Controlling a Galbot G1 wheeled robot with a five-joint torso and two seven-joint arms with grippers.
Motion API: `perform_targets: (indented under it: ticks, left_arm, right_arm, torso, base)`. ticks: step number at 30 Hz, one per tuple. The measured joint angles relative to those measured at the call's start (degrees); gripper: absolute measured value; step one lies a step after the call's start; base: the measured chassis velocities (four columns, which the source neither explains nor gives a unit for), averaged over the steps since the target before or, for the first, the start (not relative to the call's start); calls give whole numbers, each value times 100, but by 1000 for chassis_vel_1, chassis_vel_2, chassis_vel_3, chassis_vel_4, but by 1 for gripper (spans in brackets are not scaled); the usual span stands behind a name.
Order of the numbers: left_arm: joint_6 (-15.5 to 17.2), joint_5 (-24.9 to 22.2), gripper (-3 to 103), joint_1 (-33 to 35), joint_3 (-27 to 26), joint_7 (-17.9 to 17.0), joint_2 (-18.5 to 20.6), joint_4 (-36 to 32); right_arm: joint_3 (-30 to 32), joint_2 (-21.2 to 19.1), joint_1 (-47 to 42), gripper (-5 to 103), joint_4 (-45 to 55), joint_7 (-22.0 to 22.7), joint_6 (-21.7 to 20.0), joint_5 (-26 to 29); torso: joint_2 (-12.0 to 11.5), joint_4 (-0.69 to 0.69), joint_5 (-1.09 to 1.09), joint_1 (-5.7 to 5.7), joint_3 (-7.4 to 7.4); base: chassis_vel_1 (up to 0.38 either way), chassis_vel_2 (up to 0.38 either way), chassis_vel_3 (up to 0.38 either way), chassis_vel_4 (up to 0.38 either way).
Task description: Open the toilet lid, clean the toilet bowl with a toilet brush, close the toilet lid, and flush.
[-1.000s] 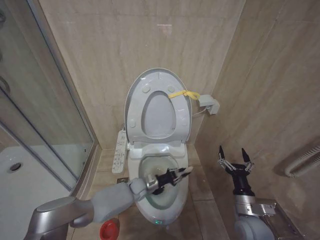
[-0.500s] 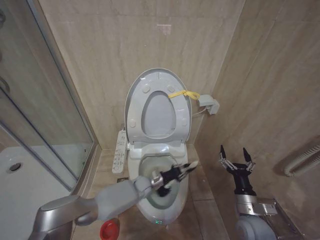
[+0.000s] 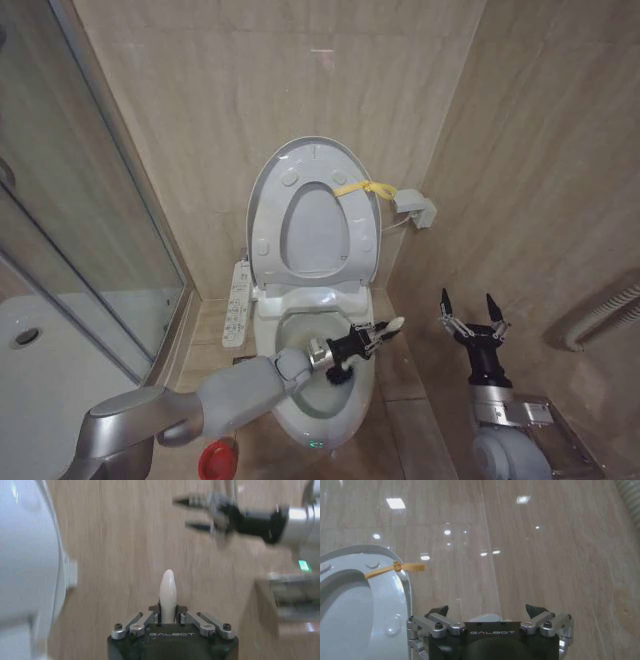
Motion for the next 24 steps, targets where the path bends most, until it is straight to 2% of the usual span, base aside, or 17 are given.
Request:
perform_targets:
  ticks: [2, 3, 7, 10, 12, 15, 17, 18, 20, 24]
  left_arm:
    - [-30, 140, 19, 137, 85, 26, 115, 197]
    - [-30, 140, 19, 137, 85, 26, 115, 197]
    - [-20, 173, 19, 38, -18, -66, 28, 178]
    - [29, 7, 19, -206, -204, -106, -235, -49]
    - [27, -20, 19, -227, -196, -78, -257, -24]
    - [14, 41, 19, -68, -56, -19, -137, 216]
    - [-65, 263, 19, 110, -12, 17, -34, 483]
    - [-79, 293, 19, 106, -56, 14, -46, 503]
    - [-70, 268, 19, 60, -124, 4, -94, 457]
    - [-51, 144, 19, -43, -276, 2, -239, 206]
  right_arm:
    - [29, 5, -132, 100, 105, -1, 24, 7]
    - [29, 5, -132, 100, 105, -1, 24, 7]
    - [79, 20, -235, 100, 220, -9, 56, 29]
    - [42, 19, -73, 100, 62, -10, 36, 28]
    - [20, 24, -16, 100, -6, -10, 28, 27]
    - [21, 37, -66, 100, 27, -12, 32, 27]
    - [70, 65, -268, 100, 218, -23, 68, 27]
    - [76, 73, -293, 100, 258, -25, 73, 31]
    - [78, 72, -277, 100, 260, -25, 72, 32]
    - [55, 72, -97, 100, 77, -24, 53, 33]
  torso:
    - [-1, 11, -1, 1, 1]
    - [-1, 11, -1, 1, 1]
    - [0, 8, -3, 0, 1]
    - [1, -3, -5, -1, -2]
    - [1, -4, -2, -1, -1]
    - [0, 3, -1, 1, 1]
    - [0, 13, -1, 0, 1]
    - [0, 9, -4, 0, 0]
    - [0, 10, -3, -1, 0]
    - [1, -5, -5, -1, -2]
  base:
    - [0, 0, 0, 0]
    - [0, 0, 0, 0]
    - [14, 26, 10, 4]
    - [0, 0, 0, 0]
    - [0, 0, 0, 0]
    - [0, 0, 0, 0]
    - [0, 0, 0, 0]
    - [0, 0, 0, 0]
    - [0, 0, 0, 0]
    - [0, 0, 0, 0]
